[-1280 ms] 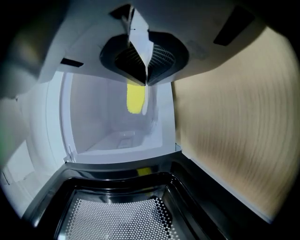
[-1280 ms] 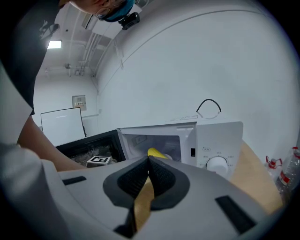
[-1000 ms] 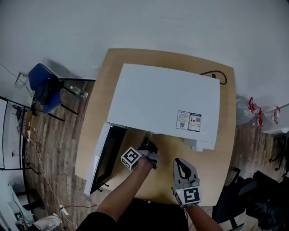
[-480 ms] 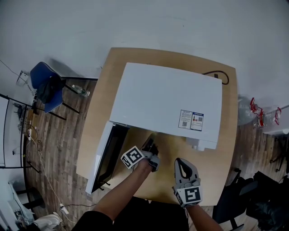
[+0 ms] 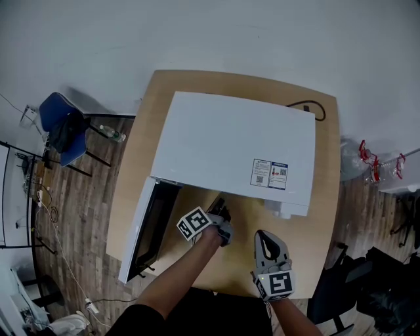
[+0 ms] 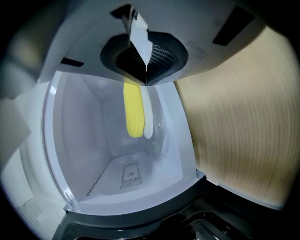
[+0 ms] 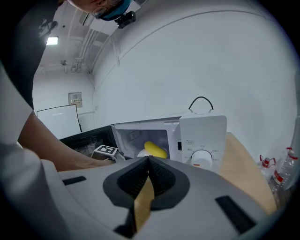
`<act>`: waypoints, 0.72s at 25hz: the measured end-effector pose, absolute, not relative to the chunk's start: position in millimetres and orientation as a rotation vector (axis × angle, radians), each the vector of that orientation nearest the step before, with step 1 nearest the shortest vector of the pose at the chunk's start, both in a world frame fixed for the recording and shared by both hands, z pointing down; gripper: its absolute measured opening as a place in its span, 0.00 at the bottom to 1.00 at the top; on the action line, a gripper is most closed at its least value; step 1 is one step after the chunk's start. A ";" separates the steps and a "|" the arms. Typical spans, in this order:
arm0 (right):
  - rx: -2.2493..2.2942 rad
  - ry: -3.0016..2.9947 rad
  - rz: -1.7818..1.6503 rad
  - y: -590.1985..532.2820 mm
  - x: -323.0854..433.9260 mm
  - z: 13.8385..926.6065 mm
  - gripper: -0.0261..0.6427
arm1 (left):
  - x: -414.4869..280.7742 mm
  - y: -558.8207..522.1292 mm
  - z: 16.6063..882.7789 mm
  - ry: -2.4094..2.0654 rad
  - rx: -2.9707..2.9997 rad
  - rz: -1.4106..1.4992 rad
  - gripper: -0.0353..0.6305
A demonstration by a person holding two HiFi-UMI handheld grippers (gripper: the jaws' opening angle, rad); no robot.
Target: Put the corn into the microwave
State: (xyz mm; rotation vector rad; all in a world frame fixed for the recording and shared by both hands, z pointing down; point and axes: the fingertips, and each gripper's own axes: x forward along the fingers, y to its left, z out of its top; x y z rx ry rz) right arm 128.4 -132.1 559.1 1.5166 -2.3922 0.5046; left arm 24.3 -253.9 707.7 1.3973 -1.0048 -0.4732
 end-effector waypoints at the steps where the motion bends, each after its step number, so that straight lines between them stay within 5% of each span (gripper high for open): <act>1: 1.519 -2.389 0.506 -132.2 130.6 560.3 0.13 | 24.8 -255.3 708.2 -1.008 1.393 -0.481 0.08; 18: 1.559 -2.359 0.522 -135.6 141.5 562.7 0.13 | 33.2 -268.6 704.7 -1.015 1.378 -0.495 0.07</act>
